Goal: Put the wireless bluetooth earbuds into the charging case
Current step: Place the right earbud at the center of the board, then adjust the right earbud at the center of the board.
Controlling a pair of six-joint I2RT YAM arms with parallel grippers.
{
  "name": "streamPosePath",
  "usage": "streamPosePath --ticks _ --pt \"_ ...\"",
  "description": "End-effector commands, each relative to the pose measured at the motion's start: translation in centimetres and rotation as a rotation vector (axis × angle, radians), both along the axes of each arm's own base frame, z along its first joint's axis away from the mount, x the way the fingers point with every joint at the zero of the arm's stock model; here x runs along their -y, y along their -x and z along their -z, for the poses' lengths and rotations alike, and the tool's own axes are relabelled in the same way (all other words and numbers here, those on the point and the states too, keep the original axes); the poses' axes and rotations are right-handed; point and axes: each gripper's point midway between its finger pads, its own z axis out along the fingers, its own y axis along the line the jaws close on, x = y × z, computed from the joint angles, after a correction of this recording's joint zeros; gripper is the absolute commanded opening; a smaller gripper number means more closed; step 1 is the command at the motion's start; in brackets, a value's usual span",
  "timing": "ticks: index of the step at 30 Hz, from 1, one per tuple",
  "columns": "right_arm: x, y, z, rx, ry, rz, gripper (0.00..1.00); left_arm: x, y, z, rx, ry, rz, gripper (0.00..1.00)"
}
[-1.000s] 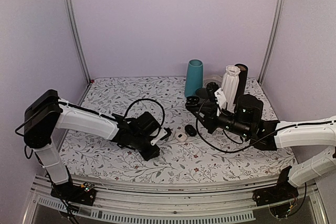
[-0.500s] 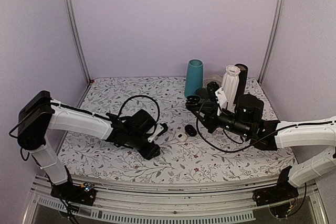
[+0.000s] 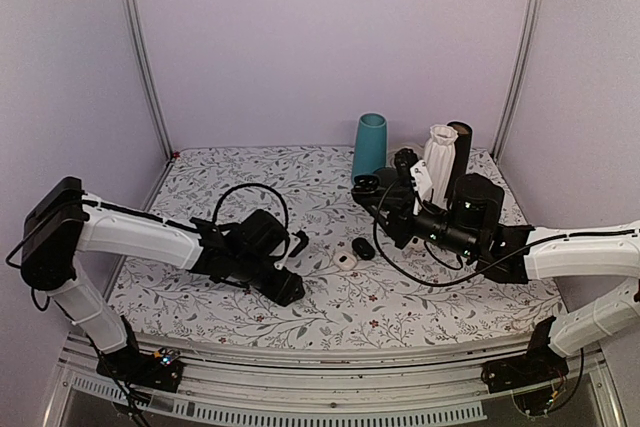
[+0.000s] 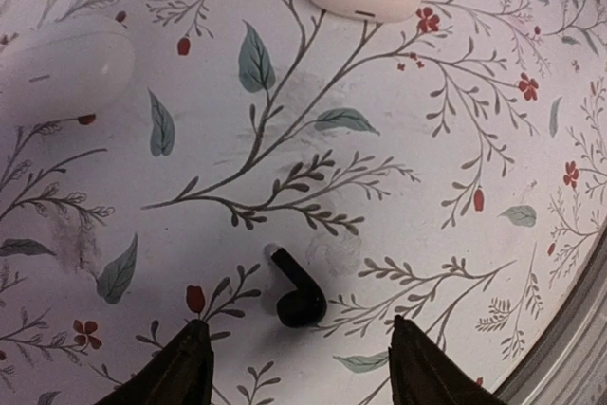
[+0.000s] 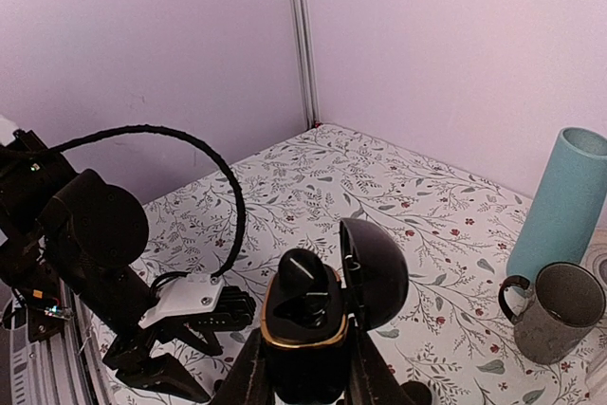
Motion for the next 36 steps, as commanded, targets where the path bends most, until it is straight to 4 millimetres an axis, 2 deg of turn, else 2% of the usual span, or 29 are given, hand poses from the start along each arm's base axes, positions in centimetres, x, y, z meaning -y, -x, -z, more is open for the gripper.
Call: streamPosePath --ticks 1,7,15,21,36 --pt "-0.2 -0.2 -1.9 0.033 -0.035 -0.006 0.03 0.2 -0.6 0.8 0.003 -0.06 -0.078 0.64" --pt "-0.2 -0.1 -2.0 0.037 -0.036 -0.01 0.03 0.0 -0.5 1.6 0.013 -0.131 -0.106 0.64" --pt "-0.3 0.1 -2.1 0.035 -0.039 -0.021 0.03 -2.7 -1.3 2.9 0.052 -0.252 -0.196 0.64" --pt "-0.4 0.2 -2.2 0.036 -0.041 -0.028 0.03 -2.8 -1.3 3.4 0.051 -0.257 -0.194 0.64" --pt "-0.5 0.3 -2.2 0.033 -0.039 -0.035 0.03 -5.8 -2.9 2.7 0.063 -0.27 -0.238 0.62"
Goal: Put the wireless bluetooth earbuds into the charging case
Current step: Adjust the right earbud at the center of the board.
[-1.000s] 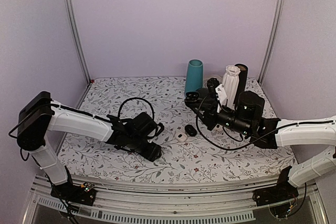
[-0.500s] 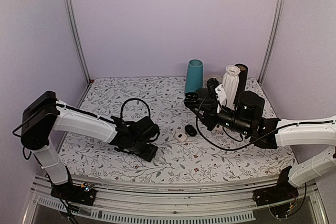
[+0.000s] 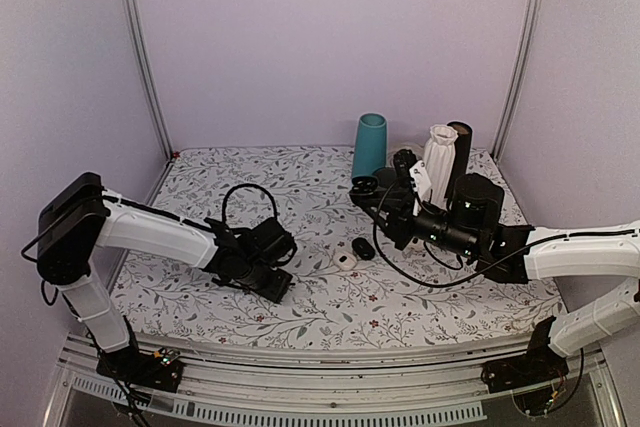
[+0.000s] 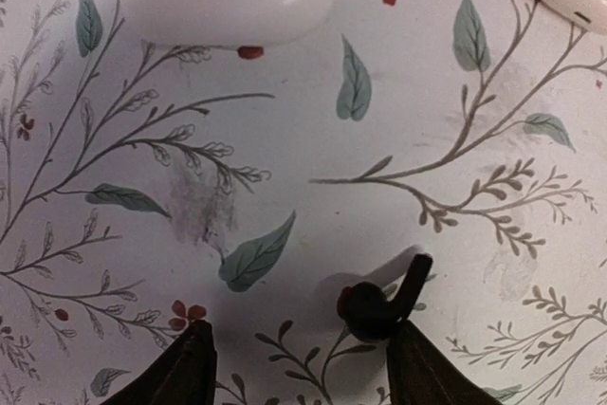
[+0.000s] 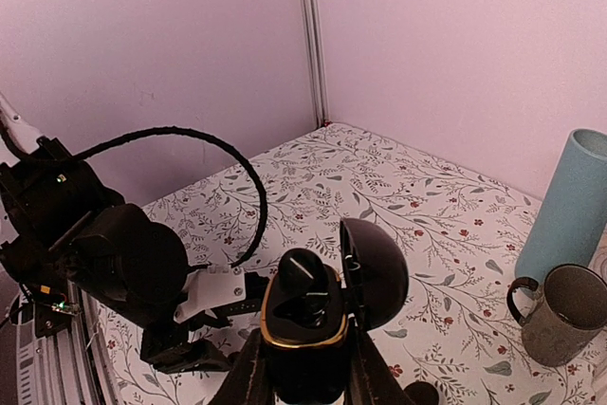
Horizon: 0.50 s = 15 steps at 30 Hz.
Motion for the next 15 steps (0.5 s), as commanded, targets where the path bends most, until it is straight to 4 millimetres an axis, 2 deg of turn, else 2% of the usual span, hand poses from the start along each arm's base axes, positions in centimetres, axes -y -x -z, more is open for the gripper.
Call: streamPosePath --ticks 1,8,15 --pt "-0.26 -0.11 -2.15 0.034 -0.039 -0.01 0.03 -1.78 -0.45 -0.19 0.002 -0.022 -0.013 0.62" --pt "-0.48 -0.15 -2.2 0.035 -0.036 -0.017 0.03 -2.43 -1.06 -0.08 -0.01 0.008 -0.032 0.59" --pt "-0.43 -0.05 -2.27 0.038 -0.029 -0.021 0.03 -1.46 -1.28 -0.9 -0.024 0.06 -0.022 0.54"
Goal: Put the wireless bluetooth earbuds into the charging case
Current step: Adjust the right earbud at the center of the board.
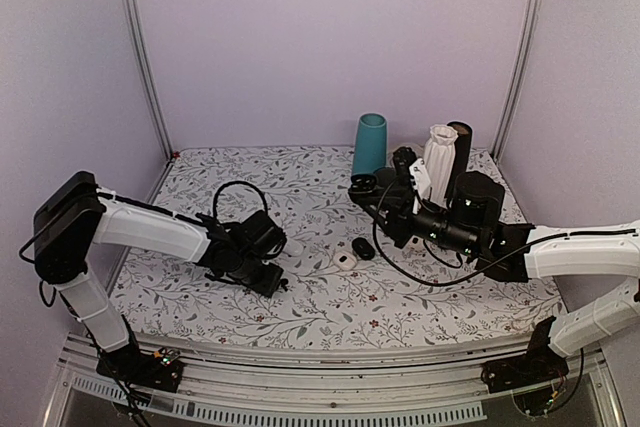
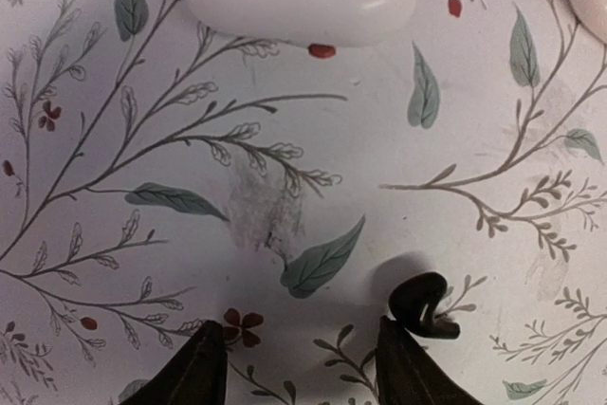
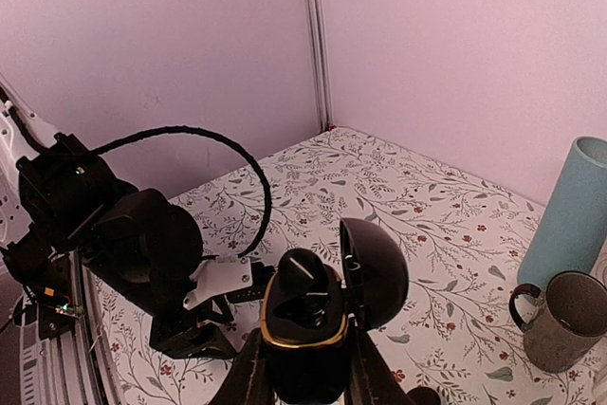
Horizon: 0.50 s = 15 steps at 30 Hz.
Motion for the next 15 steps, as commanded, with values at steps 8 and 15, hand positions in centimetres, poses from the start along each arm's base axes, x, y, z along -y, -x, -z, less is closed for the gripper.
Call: streamPosePath --ticks 8,15 --pt "-0.5 -0.1 -1.3 0.013 -0.019 -0.018 0.03 1.6 -0.3 -4.4 -0.016 0.163 -0.085 0.46" --pt "-0.8 0.1 -0.8 -0.021 -0.028 -0.035 0.03 1.6 -0.2 -4.5 -0.016 0.177 -0.274 0.44"
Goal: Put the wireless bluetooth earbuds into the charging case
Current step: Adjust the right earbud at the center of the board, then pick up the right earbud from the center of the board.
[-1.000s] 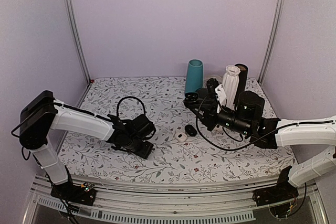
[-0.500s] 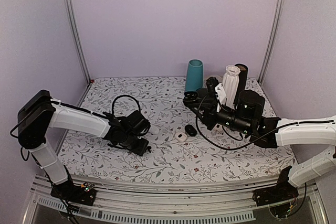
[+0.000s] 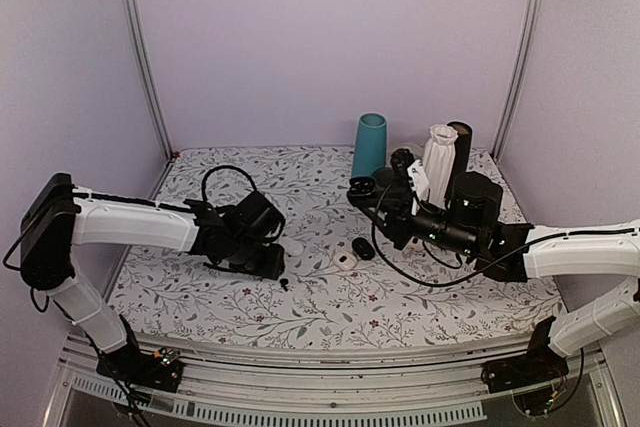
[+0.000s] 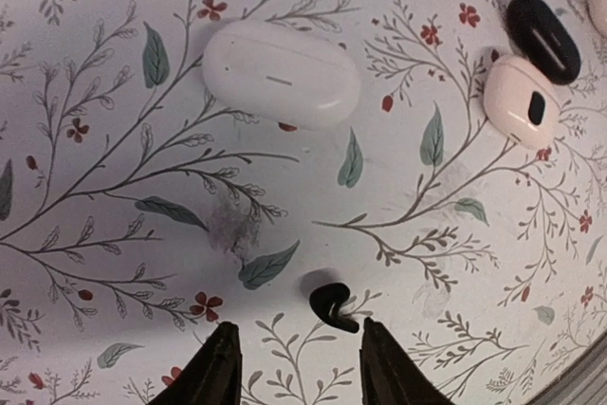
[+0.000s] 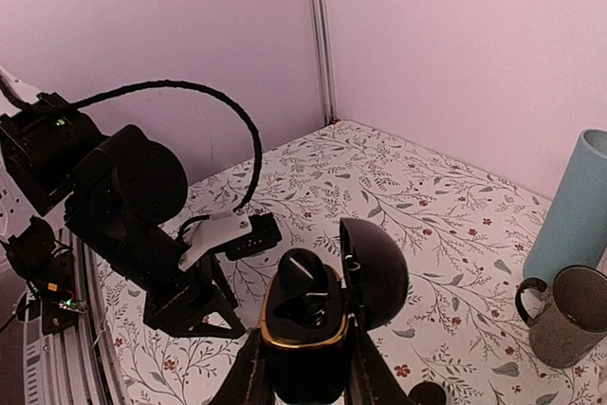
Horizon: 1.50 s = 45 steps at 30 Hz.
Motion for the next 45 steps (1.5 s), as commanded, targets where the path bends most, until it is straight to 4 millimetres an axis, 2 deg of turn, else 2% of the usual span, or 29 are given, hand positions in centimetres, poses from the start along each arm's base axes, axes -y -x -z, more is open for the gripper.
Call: streamPosePath --ticks 1,7,16,26,39,45 --pt "-0.6 0.0 -1.1 -0.008 -0.038 -0.023 0.03 -0.7 0.3 0.4 -0.021 -0.006 -0.173 0.43" --pt "-0.5 0.5 -0.9 -0.014 -0.04 -0.047 0.03 -0.9 0.7 1.5 -0.027 -0.052 -0.292 0.4" --pt "-0.3 0.8 -0.4 -0.018 -0.042 -0.048 0.03 -0.4 0.4 0.8 -0.018 -0.008 -0.304 0.4" --pt "-0.4 1.0 -0.5 -0.012 -0.048 -0.06 0.03 1.9 0.8 1.6 -0.051 0.03 -0.333 0.38" --pt "2.7 2.6 -2.9 0.048 -0.116 -0.033 0.03 1.5 0.4 2.9 -0.043 -0.042 -0.463 0.37" --pt "3.6 3.3 -2.6 0.052 -0.111 -0.03 0.03 1.3 0.6 3.3 -0.051 -0.073 -0.506 0.37"
